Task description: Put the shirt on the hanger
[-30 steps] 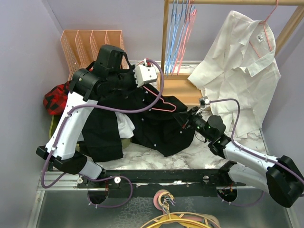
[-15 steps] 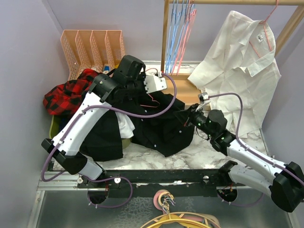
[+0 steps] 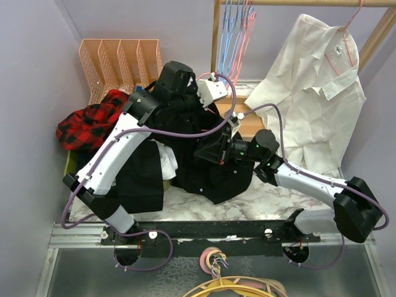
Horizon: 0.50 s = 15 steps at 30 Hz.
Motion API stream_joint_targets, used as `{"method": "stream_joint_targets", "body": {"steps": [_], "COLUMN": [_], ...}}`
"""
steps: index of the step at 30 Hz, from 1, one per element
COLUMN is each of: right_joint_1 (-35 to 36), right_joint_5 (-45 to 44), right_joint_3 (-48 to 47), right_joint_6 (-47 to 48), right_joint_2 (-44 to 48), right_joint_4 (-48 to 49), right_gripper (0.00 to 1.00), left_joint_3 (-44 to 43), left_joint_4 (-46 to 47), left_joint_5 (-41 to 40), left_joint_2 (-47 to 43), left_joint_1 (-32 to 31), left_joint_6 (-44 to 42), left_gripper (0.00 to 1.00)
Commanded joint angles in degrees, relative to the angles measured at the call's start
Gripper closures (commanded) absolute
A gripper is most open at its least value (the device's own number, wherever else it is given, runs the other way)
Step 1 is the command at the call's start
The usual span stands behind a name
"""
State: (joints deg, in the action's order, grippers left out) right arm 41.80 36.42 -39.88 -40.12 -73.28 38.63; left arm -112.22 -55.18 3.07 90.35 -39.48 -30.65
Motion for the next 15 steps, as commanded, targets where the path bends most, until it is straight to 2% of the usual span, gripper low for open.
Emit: {"method": "stream_joint_targets", "body": {"steps": [1, 2, 3, 4, 5, 6, 7, 10, 15], "right_joint_1": [0.30, 0.30, 0.25, 0.29, 0.32, 0.38, 0.39, 0.39, 0.39], "right_joint_5": [3.56, 4.41, 5.69, 7.74, 9.32, 9.03, 7.37, 2.29, -3.67], "right_joint_3": [-3.76, -4.11, -3.81, -2.95, -1.24, 0.92, 3.05, 6.43, 5.55], "right_joint_6": [1.95, 2.89, 3.67, 4.36, 5.00, 6.04, 7.61, 16.42, 28.10], "right_joint_2": [-1.14, -1.05, -0.75, -0.06, 1.13, 3.35, 5.71, 13.86, 26.66], "right_joint_4": [5.74, 4.88, 4.95, 6.38, 8.25, 9.26, 8.82, -1.33, -21.05], "right_gripper": [0.98, 0.93, 0.82, 0.57, 0.36, 0.09, 0.01, 0.01, 0.01], "left_joint_3": [-4.09, -3.56, -2.87, -1.95, -0.95, 0.06, 1.14, 3.99, 6.13], "left_joint_4": [-5.37, -6.43, -7.08, -7.55, -7.94, -8.12, -8.39, -8.90, -10.85], "left_joint_5": [19.34, 20.86, 22.34, 23.43, 24.70, 26.13, 27.41, 29.22, 27.68], "left_joint_2": [-1.95, -2.52, -3.09, -3.56, -4.01, -4.40, -4.76, -5.54, -6.06], "left_joint_1": [-0.24, -0.24, -0.08, 0.32, 0.78, 1.14, 1.60, 1.78, 1.78], "left_joint_6": [-0.52, -1.32, -2.05, -2.64, -3.08, -3.45, -3.78, -5.22, -9.74], "left_gripper": [1.00, 1.00, 1.00, 1.00, 1.00, 1.00, 1.00, 1.00, 1.00]}}
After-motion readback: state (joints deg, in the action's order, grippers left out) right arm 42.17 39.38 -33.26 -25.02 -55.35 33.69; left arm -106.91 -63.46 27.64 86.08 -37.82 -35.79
